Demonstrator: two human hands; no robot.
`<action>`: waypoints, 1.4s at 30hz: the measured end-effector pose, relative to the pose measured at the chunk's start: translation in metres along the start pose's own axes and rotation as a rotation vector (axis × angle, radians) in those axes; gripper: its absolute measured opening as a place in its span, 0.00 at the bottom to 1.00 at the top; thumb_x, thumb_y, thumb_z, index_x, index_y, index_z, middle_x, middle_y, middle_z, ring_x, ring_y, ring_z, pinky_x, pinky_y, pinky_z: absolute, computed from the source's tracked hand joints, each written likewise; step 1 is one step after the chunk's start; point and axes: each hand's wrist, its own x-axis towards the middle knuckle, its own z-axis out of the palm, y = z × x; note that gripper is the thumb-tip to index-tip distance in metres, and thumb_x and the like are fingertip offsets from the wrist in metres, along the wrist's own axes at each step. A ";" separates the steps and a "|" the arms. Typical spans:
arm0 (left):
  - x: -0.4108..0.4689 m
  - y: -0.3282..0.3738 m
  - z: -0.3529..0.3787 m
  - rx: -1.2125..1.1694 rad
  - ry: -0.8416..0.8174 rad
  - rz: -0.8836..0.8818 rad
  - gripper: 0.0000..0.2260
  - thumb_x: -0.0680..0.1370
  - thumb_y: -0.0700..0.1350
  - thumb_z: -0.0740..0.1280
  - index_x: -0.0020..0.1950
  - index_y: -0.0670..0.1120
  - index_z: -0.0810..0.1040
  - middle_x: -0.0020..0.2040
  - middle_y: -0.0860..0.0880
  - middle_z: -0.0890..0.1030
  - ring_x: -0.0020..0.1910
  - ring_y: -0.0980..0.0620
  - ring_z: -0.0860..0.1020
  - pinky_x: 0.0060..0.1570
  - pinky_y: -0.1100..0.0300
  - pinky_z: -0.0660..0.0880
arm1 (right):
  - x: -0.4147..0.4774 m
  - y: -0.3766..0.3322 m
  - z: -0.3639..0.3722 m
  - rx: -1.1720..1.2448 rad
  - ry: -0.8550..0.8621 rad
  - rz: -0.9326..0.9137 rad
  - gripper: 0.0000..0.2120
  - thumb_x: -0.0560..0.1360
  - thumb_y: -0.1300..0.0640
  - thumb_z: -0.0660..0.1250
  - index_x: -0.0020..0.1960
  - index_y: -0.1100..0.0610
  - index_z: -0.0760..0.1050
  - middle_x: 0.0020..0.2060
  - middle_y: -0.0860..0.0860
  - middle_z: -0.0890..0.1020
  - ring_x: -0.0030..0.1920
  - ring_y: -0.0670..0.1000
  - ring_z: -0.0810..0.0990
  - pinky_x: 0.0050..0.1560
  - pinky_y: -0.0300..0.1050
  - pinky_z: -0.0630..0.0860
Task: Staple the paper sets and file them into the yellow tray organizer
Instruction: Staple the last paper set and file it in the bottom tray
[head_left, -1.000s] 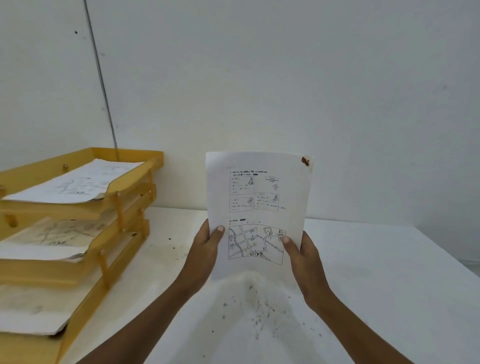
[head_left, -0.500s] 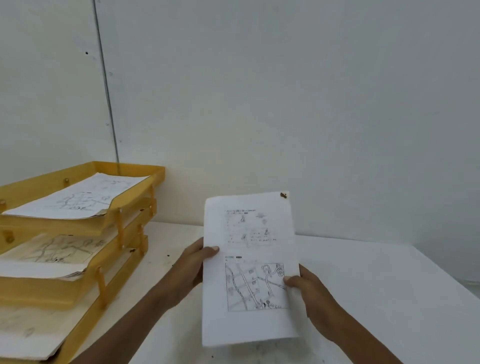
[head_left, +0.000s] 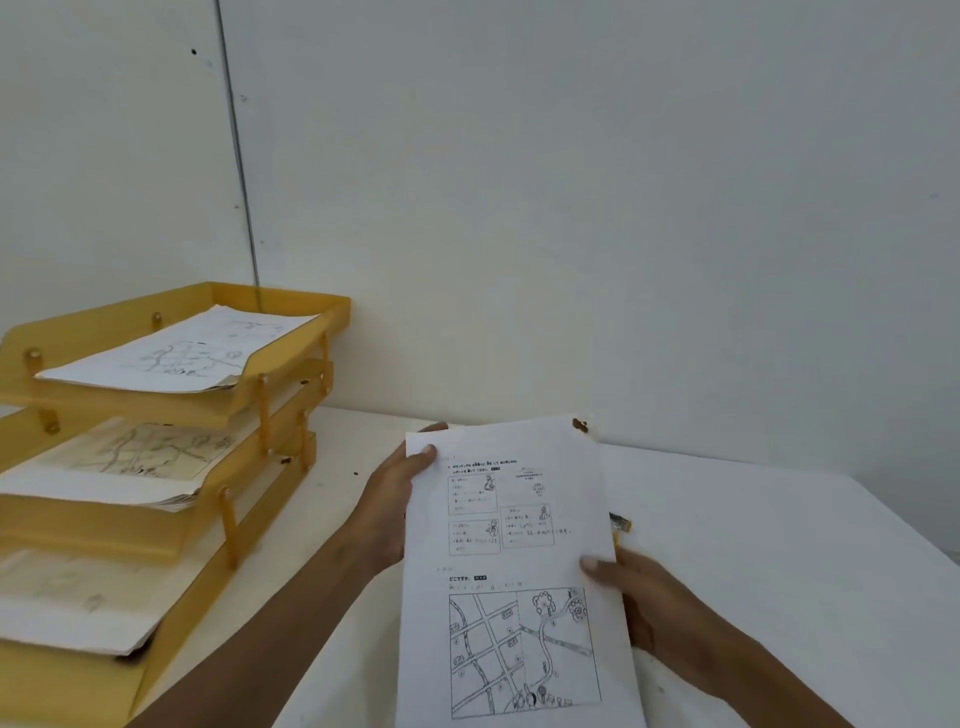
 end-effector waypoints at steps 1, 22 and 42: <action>-0.001 -0.004 0.001 0.020 -0.009 -0.020 0.12 0.84 0.43 0.61 0.63 0.52 0.81 0.59 0.41 0.85 0.57 0.38 0.84 0.54 0.42 0.81 | 0.001 -0.006 0.002 0.032 0.048 -0.050 0.16 0.80 0.52 0.66 0.66 0.52 0.76 0.60 0.53 0.84 0.60 0.56 0.83 0.64 0.60 0.76; -0.024 -0.074 -0.015 0.162 -0.111 -0.222 0.13 0.84 0.42 0.62 0.67 0.39 0.78 0.60 0.39 0.85 0.60 0.38 0.83 0.65 0.37 0.76 | 0.053 0.021 -0.005 0.120 0.367 -0.048 0.13 0.79 0.59 0.67 0.63 0.51 0.78 0.52 0.53 0.87 0.55 0.58 0.85 0.62 0.62 0.77; -0.020 -0.082 -0.011 0.234 -0.184 -0.102 0.13 0.85 0.44 0.62 0.68 0.44 0.77 0.60 0.42 0.85 0.58 0.40 0.84 0.59 0.44 0.80 | 0.127 -0.059 0.064 -0.949 -0.083 -0.340 0.08 0.74 0.57 0.71 0.53 0.53 0.80 0.50 0.48 0.83 0.46 0.43 0.81 0.49 0.41 0.78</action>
